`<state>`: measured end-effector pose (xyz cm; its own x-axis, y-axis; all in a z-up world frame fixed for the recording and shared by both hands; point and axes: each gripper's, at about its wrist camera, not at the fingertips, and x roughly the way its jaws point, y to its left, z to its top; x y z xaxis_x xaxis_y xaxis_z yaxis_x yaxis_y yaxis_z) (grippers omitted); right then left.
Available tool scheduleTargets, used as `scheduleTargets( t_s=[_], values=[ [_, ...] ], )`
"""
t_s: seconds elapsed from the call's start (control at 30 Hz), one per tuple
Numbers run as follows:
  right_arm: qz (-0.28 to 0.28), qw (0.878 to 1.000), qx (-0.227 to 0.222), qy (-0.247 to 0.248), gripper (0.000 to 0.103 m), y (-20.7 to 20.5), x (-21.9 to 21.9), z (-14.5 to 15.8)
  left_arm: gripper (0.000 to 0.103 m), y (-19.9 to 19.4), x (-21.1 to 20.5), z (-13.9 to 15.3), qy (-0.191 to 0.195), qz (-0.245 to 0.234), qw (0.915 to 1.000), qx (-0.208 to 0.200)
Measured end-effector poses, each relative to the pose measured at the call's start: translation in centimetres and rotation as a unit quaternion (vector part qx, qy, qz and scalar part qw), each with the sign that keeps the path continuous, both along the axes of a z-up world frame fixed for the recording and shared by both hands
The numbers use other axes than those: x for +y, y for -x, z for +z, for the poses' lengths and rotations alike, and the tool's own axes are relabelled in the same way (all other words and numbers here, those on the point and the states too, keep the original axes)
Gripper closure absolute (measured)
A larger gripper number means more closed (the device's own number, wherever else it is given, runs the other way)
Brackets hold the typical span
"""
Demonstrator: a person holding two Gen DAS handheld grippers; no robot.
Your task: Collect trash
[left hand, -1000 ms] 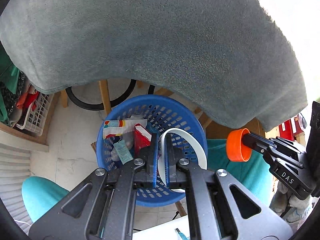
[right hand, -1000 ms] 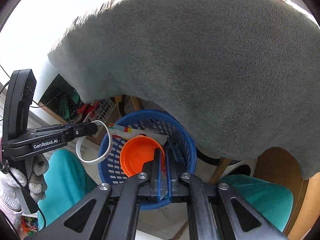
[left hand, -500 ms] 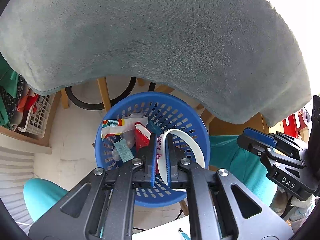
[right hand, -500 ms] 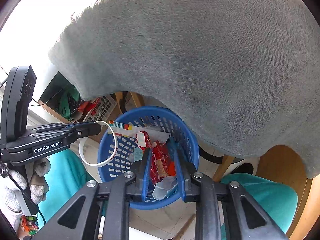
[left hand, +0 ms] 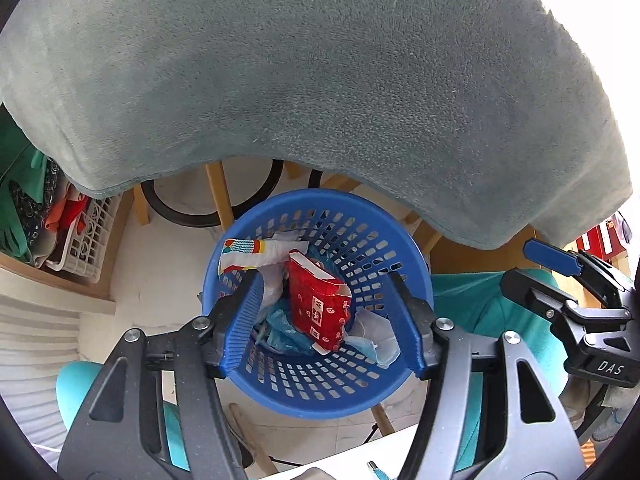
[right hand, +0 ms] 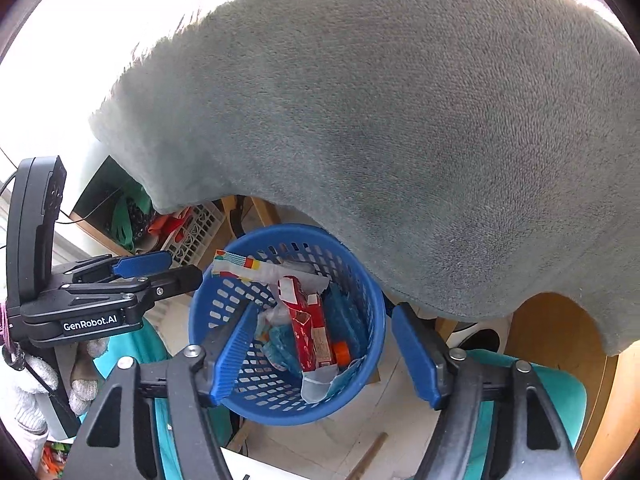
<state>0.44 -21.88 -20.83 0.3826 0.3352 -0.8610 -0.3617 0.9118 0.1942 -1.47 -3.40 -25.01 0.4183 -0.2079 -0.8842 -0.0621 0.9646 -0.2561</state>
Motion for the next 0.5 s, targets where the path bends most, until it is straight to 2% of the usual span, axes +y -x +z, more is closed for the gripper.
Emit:
scheduleTargets(
  t_s=[0.13,0.5],
  values=[
    [-0.004,1.0,-0.011,0.001,0.018,0.1,-0.1,0.7,0.04,0.0,0.2,0.2,-0.004,0.004,1.0,-0.001],
    [-0.012,0.999,-0.036,-0.013,0.014,0.3,-0.6,3.3,0.04,0.2,0.7,2.9,-0.011,0.013,0.9995,-0.028]
  ],
)
